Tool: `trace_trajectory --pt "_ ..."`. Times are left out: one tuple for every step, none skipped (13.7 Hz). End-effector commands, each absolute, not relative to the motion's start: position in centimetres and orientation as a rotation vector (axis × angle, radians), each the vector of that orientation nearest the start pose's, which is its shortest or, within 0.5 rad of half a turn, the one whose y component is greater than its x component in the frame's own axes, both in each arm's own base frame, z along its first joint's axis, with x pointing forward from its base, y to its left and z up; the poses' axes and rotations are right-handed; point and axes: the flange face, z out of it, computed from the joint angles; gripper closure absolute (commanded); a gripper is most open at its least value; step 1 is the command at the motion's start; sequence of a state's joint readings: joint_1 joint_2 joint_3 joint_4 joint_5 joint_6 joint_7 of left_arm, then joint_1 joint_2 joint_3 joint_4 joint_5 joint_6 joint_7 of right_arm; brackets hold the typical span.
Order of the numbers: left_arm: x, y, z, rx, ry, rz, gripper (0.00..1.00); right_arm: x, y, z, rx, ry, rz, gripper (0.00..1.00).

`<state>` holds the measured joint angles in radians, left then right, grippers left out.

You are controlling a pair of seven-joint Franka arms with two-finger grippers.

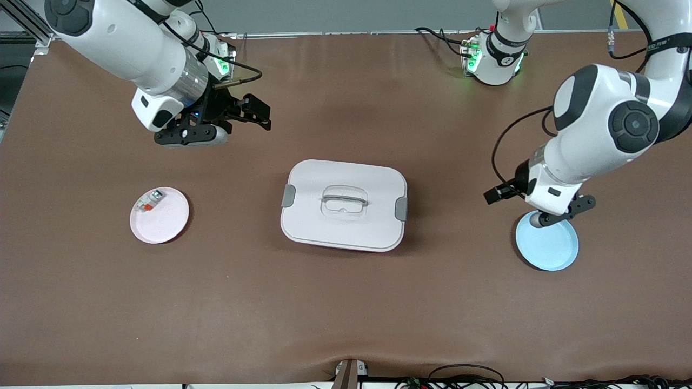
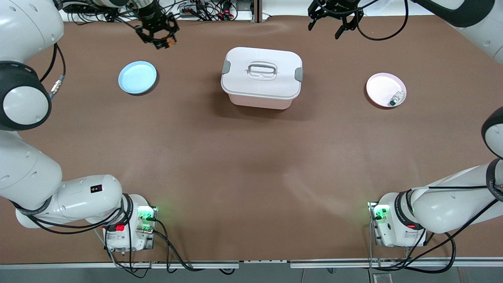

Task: Transfer orange switch to right arm and place
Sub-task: 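Lift the switch with the left gripper and carry it above the box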

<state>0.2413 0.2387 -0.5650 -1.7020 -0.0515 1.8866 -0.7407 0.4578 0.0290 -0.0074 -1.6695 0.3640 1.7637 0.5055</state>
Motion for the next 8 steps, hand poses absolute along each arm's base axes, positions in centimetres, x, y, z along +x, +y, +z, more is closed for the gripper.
trace_trajectory --pt "59.3 -21.0 49.6 -3.237 -0.952 0.275 1.0 49.2 27.6 58.4 -2.67 0.285 0.176 0.0" --pt "59.0 -22.8 49.9 -3.236 -1.026 0.327 1.0 49.1 27.6 58.3 -2.621 0.329 0.16 0.0" --pt "58.7 -24.7 50.6 -3.234 -1.098 0.365 1.0 48.8 27.5 57.9 -2.582 0.361 0.122 0.0" --pt "58.3 -26.6 50.9 -3.223 -1.165 0.417 1.0 48.1 28.0 57.8 -2.54 0.377 0.092 0.0" --pt "58.2 -27.9 51.4 -3.21 -1.256 0.48 1.0 47.6 28.3 57.5 -2.507 0.391 0.08 0.0" --pt "58.2 -29.2 51.4 -3.173 -1.375 0.598 1.0 47.5 28.2 57.1 -2.479 0.427 0.08 0.0" --pt "57.6 -30.8 51.3 -3.141 -1.44 0.69 1.0 47.3 28.6 57.1 -2.446 0.462 0.079 0.0" --pt "57.0 -32.3 51.0 -3.108 -1.478 0.758 1.0 47.1 29.2 56.8 -2.421 0.489 0.071 0.0"
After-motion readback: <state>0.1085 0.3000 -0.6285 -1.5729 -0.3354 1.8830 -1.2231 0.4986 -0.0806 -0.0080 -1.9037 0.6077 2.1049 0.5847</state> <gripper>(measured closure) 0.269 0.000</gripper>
